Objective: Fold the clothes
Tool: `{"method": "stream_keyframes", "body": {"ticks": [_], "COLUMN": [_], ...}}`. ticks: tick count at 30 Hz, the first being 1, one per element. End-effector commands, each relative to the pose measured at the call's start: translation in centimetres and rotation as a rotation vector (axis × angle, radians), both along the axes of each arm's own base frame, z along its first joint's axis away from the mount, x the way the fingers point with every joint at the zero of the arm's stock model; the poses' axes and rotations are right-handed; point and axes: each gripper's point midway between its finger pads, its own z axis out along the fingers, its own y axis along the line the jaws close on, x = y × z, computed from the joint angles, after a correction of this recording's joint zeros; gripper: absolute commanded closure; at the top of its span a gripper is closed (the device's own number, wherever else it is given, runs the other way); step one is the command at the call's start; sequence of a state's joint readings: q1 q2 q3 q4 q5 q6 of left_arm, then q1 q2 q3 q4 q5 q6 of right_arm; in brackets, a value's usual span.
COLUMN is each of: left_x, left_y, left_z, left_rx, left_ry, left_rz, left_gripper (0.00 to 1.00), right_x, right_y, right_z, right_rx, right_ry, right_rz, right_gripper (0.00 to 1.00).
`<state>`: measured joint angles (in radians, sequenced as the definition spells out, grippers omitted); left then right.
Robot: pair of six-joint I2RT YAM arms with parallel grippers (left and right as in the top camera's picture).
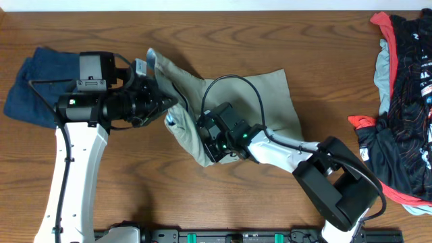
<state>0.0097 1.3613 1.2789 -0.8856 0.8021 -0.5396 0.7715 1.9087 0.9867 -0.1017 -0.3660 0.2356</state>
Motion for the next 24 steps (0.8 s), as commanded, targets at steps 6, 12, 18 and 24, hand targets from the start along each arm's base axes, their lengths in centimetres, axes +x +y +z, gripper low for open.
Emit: {"method": "stream_keyframes", "body": {"ticks": [6,12,18,24], "left_x": [0.4,0.9,1.5,1.9], "left_y": [-0.7,0.1,1.3,1.9], "left_z": [3.1,2.5,1.5,1.0], "left_rx": [-0.082,-0.028,0.060,0.097], "left_ry": [-0.055,-0.064,-0.078,-0.075], "left_rz": [0.014,0.043,0.078,0.102], "left_gripper": [0.94,0.94,0.94,0.94], "right_x": [-0.2,2.6,9.4,13.3], "right_y": [0.2,-0.5,-7.5,-18.2], "right_z": [-0.8,1.5,7.9,9.0], "right_rx": [0.000,0.016,-0.023,-0.174], "right_ry": [0.006,-0.038,-0.134,-0.169], "right_rz": [-0.013,-0.046,-0.203,-0.429], "right_gripper": [0.92,0.89,0.83,0.85]}}
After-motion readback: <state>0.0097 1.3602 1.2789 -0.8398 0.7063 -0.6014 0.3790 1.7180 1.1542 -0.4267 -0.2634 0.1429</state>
